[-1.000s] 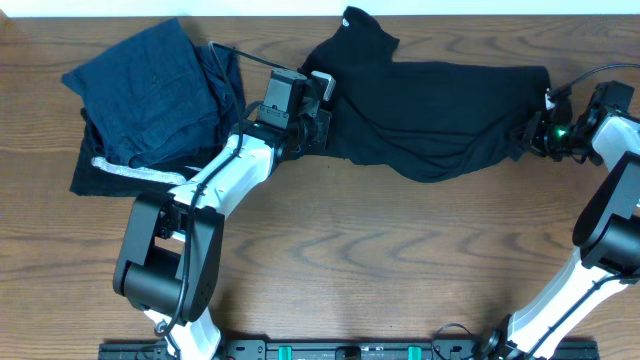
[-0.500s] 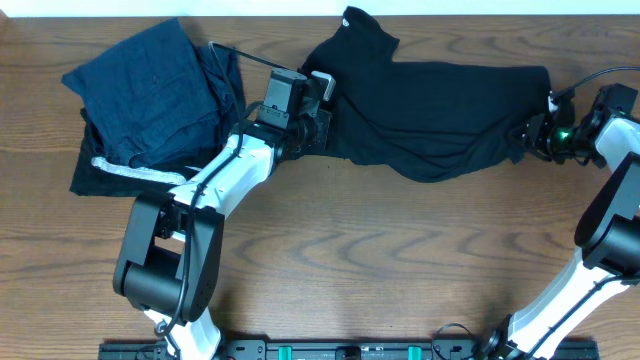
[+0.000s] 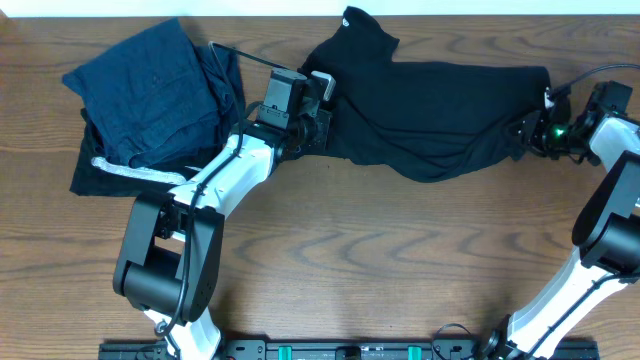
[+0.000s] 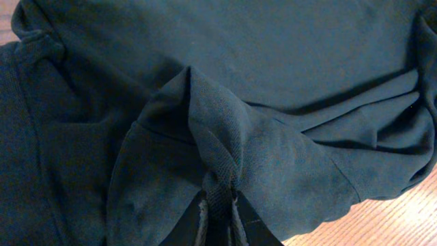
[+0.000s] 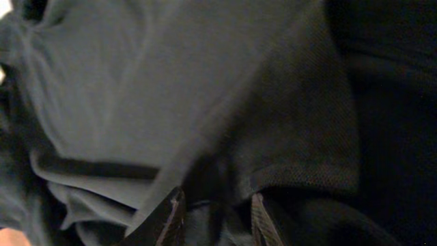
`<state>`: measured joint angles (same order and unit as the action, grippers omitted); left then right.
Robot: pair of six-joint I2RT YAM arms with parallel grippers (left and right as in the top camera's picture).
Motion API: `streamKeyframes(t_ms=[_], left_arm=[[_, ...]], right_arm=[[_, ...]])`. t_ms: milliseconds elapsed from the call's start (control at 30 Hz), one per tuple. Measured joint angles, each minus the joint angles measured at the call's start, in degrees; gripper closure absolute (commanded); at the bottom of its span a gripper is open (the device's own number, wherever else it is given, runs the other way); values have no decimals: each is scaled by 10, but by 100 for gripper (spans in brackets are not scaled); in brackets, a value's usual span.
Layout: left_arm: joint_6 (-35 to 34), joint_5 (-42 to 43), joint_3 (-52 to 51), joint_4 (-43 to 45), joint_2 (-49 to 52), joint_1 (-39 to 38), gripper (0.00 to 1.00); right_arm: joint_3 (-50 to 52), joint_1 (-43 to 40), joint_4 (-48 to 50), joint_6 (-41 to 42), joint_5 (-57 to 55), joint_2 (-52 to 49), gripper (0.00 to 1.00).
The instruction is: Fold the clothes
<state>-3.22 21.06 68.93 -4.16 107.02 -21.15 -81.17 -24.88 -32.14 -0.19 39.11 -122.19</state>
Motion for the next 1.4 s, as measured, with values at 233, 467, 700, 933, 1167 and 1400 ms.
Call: streamKeyframes(t_ms=[233,467,700,933,1167,1400], left_arm=[[0,0,0,0,0,0,88],[0,0,0,0,0,0,88],[0,0,0,-2,0,0,88],[0,0,0,-49,-24,0,89],[-4,-5,0,-133,-90,0,91],[-62,-16,0,-230,-121,0,94]], right_arm=[[0,0,-4,13,19,0,93],[0,-3,-16,17,25,0,99],[-2,-45,-92,16,30,1,99],[-5,-108,-208,13,11,49,99],[-15,-97,-298,24,-73,91,99],[-16,-95,-352,34,-160,91,99]])
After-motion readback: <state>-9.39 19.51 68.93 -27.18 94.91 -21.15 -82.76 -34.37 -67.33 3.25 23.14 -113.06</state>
